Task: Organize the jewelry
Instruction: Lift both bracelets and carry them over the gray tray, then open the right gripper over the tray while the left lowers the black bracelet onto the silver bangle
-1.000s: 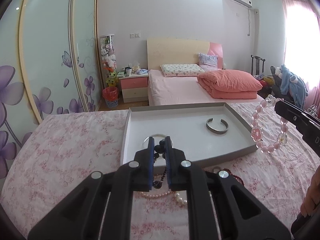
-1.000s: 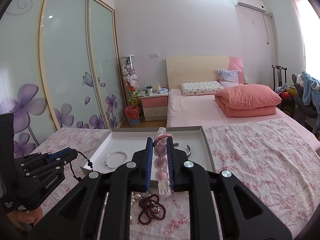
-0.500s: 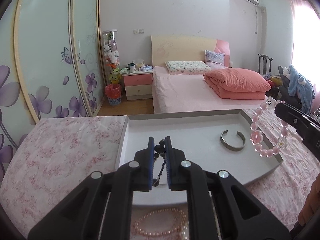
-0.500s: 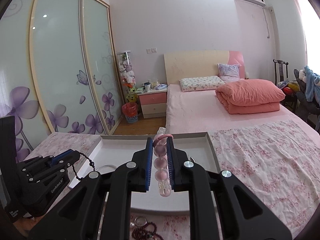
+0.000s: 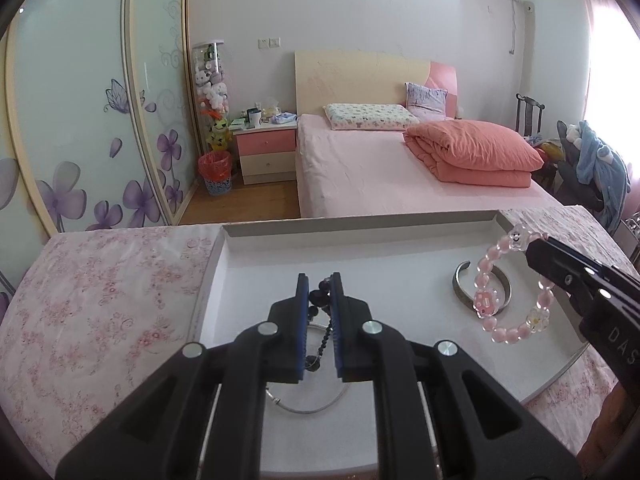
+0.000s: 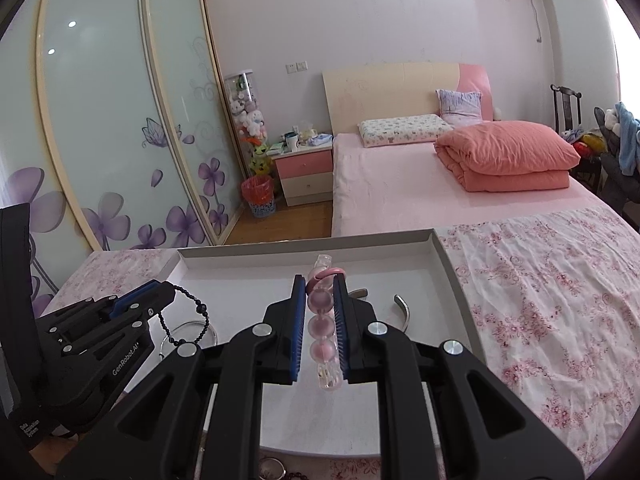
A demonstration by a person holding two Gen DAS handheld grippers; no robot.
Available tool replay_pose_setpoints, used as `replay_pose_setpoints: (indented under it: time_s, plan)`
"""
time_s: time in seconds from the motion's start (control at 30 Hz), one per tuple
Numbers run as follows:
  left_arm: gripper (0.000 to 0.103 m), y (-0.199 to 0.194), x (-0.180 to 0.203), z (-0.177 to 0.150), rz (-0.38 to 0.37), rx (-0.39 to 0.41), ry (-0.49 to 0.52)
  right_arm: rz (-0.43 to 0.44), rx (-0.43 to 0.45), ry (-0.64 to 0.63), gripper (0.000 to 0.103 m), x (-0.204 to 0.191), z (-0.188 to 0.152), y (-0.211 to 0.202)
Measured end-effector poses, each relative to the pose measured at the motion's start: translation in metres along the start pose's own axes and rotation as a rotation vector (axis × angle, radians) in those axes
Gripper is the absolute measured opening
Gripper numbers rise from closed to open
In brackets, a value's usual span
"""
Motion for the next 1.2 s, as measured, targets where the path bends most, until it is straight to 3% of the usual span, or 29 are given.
replay_pose_setpoints:
  time_s: [0.2, 0.47, 0.77, 1.0, 1.2]
  plan:
    - [0.023, 0.008, -0.004, 0.008, 0.004, 0.003, -0.013, 0.0, -0.005, 0.04, 0.016, 0.009, 0.002, -0.003]
    - [0.023, 0.004, -0.017, 0.02, 0.015, 0.011, -0.047, -0.01, -0.001, 0.028, 0.016, 0.011, 0.001, -0.012]
    - [0.024, -0.029, -0.027, 0.022, 0.012, 0.041, -0.055, -0.006, -0.008, 0.028, 0.016, 0.01, -0.008, -0.032]
    - [0.037, -0.073, -0.05, -0.006, 0.04, 0.043, -0.065, 0.019, -0.059, 0.005, 0.017, 0.008, -0.033, -0.052]
    - [0.05, -0.098, -0.069, -0.052, 0.038, -0.008, -0.064, 0.055, -0.17, -0.011, 0.031, 0.009, -0.067, -0.058]
Point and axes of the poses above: each gripper's, at about its wrist camera, not at the fingertips, and y roughly the way its jaws point, x to its right, z to its top, the point moved 1 cm from there along y, roughly the way its jaws point, and after that the axes turned 1 degree about -x, right-handed, at the moved point
